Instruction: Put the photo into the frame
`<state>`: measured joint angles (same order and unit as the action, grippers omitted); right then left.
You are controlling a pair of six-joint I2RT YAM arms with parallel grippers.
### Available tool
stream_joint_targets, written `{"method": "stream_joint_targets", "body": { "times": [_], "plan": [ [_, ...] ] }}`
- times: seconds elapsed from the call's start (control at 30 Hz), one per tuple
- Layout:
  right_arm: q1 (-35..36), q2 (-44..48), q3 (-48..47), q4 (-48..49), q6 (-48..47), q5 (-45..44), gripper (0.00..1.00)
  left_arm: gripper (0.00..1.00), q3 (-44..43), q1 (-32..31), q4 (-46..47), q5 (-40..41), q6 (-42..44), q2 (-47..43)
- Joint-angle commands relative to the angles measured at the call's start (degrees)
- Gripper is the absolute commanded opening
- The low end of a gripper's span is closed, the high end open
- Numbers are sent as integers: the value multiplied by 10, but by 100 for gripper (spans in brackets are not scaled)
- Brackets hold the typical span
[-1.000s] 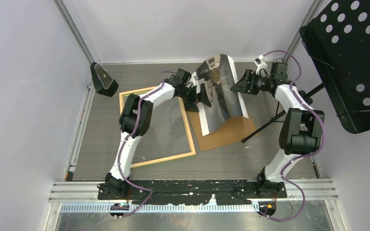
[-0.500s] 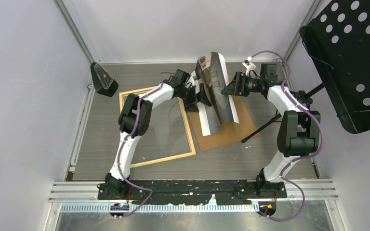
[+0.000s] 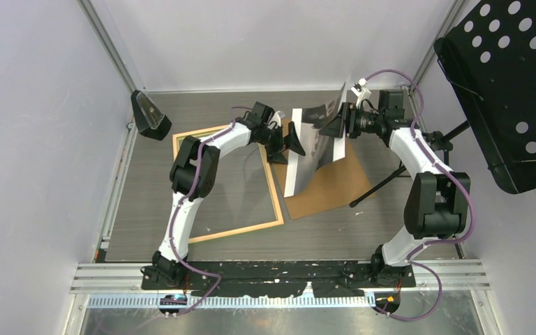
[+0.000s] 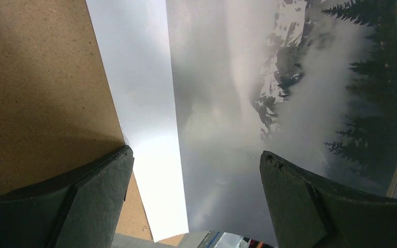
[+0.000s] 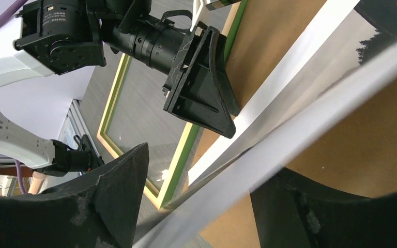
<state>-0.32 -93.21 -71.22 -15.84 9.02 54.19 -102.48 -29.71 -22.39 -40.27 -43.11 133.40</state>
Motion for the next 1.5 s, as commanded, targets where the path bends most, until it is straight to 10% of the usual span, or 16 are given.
{"method": "stream_joint_targets", "body": {
  "times": [0.0,0.93,1.47],
  "plan": [
    [3,18,1,4,-6,-12,72,98,17,-3,-19,6,4,-15],
    [3,16,-54,-132,-86,-275,8,98,-12,-2,-57,29,33,-47],
    [24,41,-80,-160,-112,-267,19,99,-12,26,-70,36,58,-101]
  ]
}}
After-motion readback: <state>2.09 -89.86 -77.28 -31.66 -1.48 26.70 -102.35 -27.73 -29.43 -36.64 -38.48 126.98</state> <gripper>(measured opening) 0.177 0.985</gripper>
